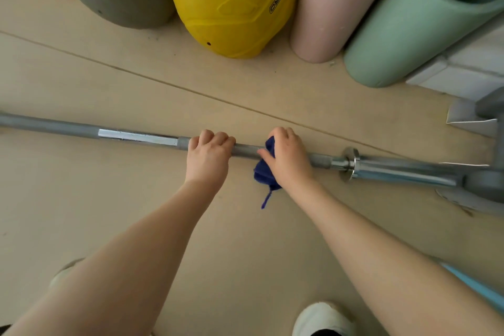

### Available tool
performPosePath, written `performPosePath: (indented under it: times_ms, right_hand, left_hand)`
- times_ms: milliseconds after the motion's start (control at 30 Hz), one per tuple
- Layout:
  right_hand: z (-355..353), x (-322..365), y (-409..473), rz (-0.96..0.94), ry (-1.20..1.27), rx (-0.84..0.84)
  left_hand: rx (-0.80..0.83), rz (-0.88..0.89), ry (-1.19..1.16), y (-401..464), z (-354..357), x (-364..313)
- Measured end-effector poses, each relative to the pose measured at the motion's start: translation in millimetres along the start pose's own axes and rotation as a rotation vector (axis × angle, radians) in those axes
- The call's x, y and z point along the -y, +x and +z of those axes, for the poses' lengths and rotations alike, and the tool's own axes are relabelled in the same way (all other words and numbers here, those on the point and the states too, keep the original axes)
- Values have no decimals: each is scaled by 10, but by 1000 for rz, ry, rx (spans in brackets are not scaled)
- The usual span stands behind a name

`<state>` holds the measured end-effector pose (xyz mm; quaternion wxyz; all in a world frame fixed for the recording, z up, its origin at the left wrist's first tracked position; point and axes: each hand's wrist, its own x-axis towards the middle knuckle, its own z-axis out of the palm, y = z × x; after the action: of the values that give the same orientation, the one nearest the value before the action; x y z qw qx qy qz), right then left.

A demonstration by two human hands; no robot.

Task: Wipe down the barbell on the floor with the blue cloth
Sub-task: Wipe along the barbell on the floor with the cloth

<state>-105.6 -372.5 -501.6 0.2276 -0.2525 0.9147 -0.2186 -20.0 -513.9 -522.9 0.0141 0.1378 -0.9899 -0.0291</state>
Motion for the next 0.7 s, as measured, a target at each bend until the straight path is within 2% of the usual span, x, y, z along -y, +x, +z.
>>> performPosePath:
  times_ms: [67, 133, 267, 400, 467, 533, 600, 700]
  right_hand:
    - [54, 21, -29, -114, -97, 11]
    - [22, -50, -52, -133, -237, 49]
    - [-136, -260, -102, 59, -348, 11]
    - [-73, -125, -20, 237, -279, -77]
    - [84, 113, 42, 140, -212, -74]
    - [241, 335, 10, -38, -168, -30]
    - [283, 359, -63, -166, -244, 31]
    - [54, 90, -137, -194, -385, 105]
  left_hand:
    - [24, -10, 7, 7, -14, 6]
    - [30, -6, 2, -13, -17, 18]
    - [81, -37, 3, 14, -71, 3]
    - [104, -13, 42, 16, -56, 3]
    - [89, -8, 36, -15, -45, 3]
    - [104, -13, 19, -28, -47, 1]
    - [127, -17, 20, -15, -59, 5]
    - [139, 4, 31, -13, -68, 35]
